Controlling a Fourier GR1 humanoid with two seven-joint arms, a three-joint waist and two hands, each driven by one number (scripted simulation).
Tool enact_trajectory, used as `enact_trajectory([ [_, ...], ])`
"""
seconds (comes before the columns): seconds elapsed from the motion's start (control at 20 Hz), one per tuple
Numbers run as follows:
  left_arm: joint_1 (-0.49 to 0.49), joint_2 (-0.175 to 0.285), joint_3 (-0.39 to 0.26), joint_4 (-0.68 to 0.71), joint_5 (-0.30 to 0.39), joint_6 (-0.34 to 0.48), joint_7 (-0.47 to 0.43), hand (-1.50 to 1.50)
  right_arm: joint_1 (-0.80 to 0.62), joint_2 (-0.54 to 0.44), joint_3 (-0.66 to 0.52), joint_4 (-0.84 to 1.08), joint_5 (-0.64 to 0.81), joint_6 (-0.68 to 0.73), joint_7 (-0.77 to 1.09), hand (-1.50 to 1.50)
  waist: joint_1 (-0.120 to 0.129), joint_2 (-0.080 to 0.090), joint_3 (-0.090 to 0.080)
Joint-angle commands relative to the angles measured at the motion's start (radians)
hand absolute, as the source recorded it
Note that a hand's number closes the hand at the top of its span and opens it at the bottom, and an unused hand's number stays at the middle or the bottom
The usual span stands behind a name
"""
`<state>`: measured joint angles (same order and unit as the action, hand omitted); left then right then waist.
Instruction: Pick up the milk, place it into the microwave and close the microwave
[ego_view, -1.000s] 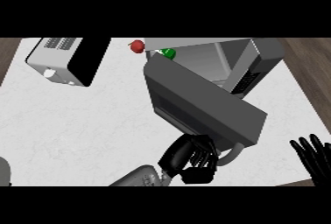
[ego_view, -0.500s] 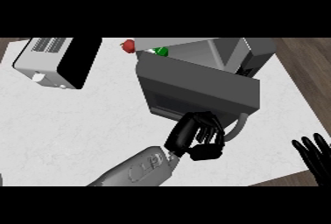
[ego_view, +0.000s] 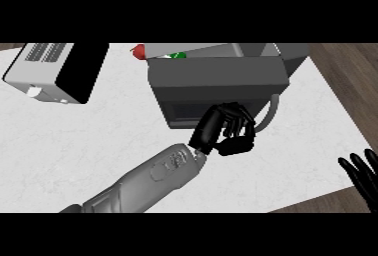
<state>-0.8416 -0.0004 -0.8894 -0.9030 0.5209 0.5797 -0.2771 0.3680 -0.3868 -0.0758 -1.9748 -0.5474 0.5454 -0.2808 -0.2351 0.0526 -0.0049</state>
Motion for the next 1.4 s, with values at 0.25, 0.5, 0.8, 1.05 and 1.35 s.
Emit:
enact_trajectory([
  [0.25,-0.105,0.000,0.086,0.122,0.143,-0.025,-0.069,1.50,-0.009,-0.025,-0.013,-0.058,-0.059,-0.024,0.056,-1.50,-0.018,0.011,-0.001],
  [0.5,-0.149,0.000,0.108,0.167,0.196,-0.046,-0.092,1.50,-0.025,-0.048,-0.039,-0.055,-0.083,-0.018,0.063,-1.50,-0.039,0.021,0.001],
  [0.8,-0.115,0.000,0.129,0.179,0.288,-0.052,-0.101,1.50,-0.038,-0.046,-0.023,-0.068,-0.111,-0.019,0.078,-1.50,-0.047,0.032,0.001],
  [1.05,-0.120,0.000,0.124,0.205,0.293,-0.004,-0.145,1.50,-0.047,-0.074,-0.042,-0.085,-0.145,-0.005,0.088,-1.50,-0.049,0.030,0.003],
  [1.35,-0.116,0.000,0.128,0.194,0.329,0.025,-0.218,1.50,-0.043,-0.083,-0.023,-0.105,-0.172,0.024,0.093,-1.50,-0.059,0.032,0.003],
])
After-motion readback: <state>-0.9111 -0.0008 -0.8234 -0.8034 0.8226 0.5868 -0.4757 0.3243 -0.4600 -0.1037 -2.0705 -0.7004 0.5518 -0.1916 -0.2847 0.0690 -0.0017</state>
